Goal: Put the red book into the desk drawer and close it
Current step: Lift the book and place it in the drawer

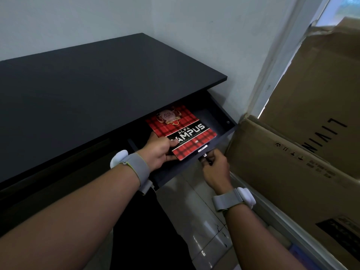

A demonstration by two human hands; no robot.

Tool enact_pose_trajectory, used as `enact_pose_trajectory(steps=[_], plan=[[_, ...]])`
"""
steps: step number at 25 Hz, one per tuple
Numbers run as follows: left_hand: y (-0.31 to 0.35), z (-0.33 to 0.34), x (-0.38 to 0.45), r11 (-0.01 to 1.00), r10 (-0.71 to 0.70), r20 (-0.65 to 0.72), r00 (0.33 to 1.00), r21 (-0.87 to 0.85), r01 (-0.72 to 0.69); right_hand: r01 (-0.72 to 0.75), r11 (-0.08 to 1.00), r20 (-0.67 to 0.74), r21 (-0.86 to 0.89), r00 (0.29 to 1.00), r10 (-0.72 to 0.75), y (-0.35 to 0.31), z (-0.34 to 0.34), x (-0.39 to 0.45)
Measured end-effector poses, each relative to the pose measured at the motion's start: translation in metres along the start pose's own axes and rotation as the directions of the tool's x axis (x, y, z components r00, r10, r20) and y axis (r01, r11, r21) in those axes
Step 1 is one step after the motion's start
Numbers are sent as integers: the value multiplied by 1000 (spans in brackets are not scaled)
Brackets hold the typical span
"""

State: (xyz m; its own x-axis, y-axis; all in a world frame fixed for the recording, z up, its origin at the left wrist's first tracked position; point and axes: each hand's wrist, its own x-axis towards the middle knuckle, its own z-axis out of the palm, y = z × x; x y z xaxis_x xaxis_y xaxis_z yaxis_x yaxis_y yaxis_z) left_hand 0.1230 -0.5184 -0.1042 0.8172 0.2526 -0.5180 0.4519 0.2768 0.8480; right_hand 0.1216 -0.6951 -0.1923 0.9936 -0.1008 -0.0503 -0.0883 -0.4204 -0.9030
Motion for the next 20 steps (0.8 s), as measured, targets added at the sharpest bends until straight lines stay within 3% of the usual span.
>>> enact_pose_trajectory(steps=[5,9,12,15,16,17,19,20], plan=[[-7,6,5,935,92,-131,987,353,-40,18,1000,3,15,1000,-18,1,-2,1],[18,13,-14,846,-79,-88,993,520,114,17,1000,-3,-3,1000,-17,-1,-2,0],[39,7,-31,676,-169,-62,984,719,161,13,1000,-12,-8,1000,-13,-6,-4,-3],[49,-1,-41,486,49,2,999,874,-26,15,1000,-14,-5,1000,-15,-10,-6,-4],[48,-4,-42,408,201,73,977,901,-151,15,1000,-17,1,1000,-15,-11,-5,-4],[45,-7,-43,312,372,165,914,905,-290,17,1000,-21,7,1000,-17,-12,-5,-4],[36,-12,-47,30,645,351,678,876,-482,21,1000,-29,13,999,-21,-16,-5,-4],[32,-15,-48,-106,685,406,605,877,-469,24,1000,-23,17,999,-23,-19,-6,-5]])
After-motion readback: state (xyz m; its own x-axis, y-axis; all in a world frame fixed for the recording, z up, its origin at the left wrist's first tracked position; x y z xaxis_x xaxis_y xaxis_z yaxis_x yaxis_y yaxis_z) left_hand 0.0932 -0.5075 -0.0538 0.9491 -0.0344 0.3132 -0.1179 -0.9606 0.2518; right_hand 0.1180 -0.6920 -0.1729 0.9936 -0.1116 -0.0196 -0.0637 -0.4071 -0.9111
